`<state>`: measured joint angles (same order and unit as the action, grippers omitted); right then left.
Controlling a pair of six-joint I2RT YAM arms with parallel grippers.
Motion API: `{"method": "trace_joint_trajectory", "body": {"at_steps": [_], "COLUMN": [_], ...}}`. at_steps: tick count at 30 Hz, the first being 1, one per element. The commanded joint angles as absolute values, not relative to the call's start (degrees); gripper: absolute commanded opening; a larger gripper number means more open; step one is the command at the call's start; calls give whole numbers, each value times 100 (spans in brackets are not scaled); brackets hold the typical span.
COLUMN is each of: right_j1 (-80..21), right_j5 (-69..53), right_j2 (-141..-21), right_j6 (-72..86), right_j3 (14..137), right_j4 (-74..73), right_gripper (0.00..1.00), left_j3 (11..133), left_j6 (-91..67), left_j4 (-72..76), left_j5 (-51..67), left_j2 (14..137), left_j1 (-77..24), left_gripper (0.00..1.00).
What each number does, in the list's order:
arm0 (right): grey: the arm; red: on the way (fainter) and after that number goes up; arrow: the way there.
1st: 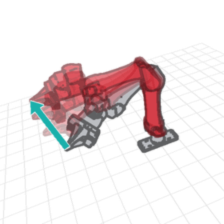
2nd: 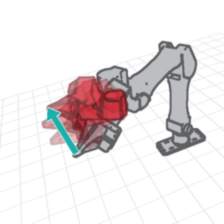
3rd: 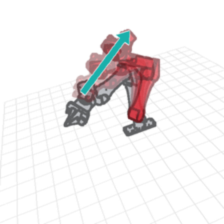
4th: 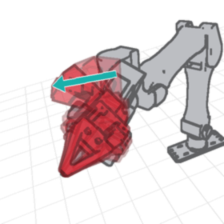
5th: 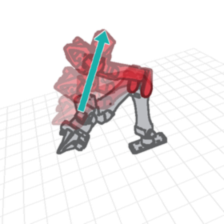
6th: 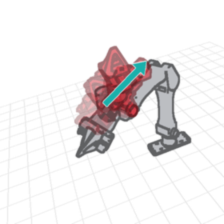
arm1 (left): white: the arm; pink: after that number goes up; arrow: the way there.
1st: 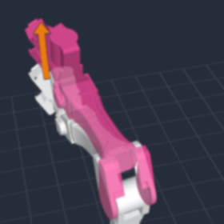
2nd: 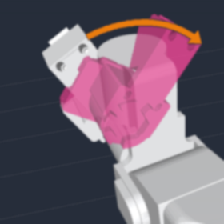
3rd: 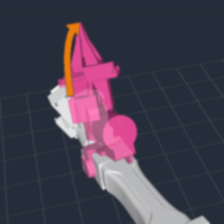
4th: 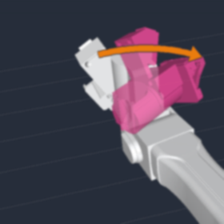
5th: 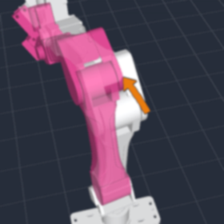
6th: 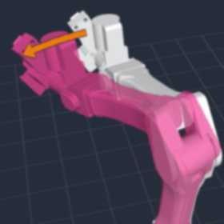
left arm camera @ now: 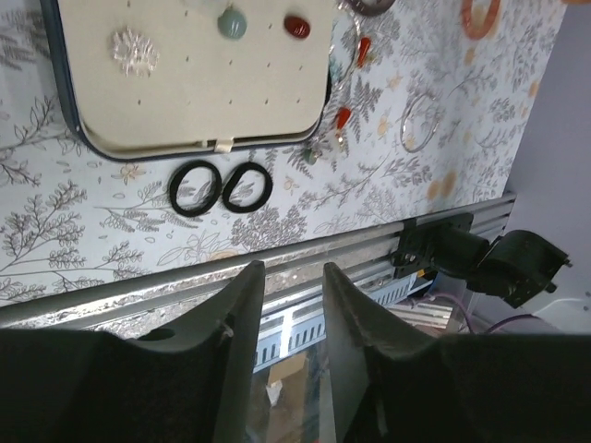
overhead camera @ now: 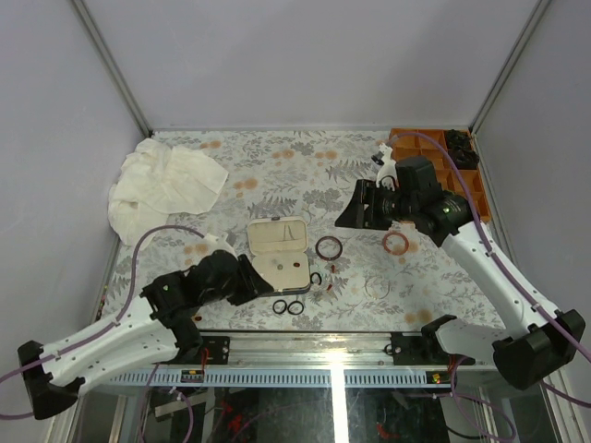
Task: Organize the mixed jewelry
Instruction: Place the jewelry in the jewelry box, then close the jewelry box at the center of the board.
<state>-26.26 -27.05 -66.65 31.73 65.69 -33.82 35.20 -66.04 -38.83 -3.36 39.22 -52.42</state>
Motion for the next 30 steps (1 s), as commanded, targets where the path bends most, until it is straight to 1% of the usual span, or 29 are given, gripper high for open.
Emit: {"method": "trace_joint_trajectory", "body": {"at_steps": [1, 4, 6, 10, 16, 24, 30], "right_j1": [-2672, -2672, -2668, -2602, -2543, -2548, -2550], "right_j5": [-2648, -2563, -2524, -2565, -2949, -3291, -3500], "right_j2": [-6824, -7033, -7232, -7802, -8724, -10021, -10884], "right_j6": [3375, 3402, 3397, 3371, 3455, 3292, 3402], "right_j3": [7055, 7266, 7424, 7752, 8024, 8631, 9153], "right_j4": [-3117, -3009, -2900, -2657, -1803, -1010, -802], "right_gripper": [65, 65, 65, 65, 66, 66, 66], "left_j3": [3022, 2709, 2507, 1961, 1423, 849, 593], "left_j6": [-7426, -7600, -7732, -8063, -8339, -8572, -8823], "left_j4": [-3298, -2838, -2590, -2349, -2255, -1182, -873], "left_j5": [-1020, -1175, -1251, -1584, -2049, -1973, -2199], "left_j2": [3601, 3690, 3801, 3590, 3293, 4054, 4269], "left_j1": [-5820, -6040, -6145, -6321, -6327, -6324, -6302], "left_gripper": [28, 19, 16, 14, 13, 9, 9]}}
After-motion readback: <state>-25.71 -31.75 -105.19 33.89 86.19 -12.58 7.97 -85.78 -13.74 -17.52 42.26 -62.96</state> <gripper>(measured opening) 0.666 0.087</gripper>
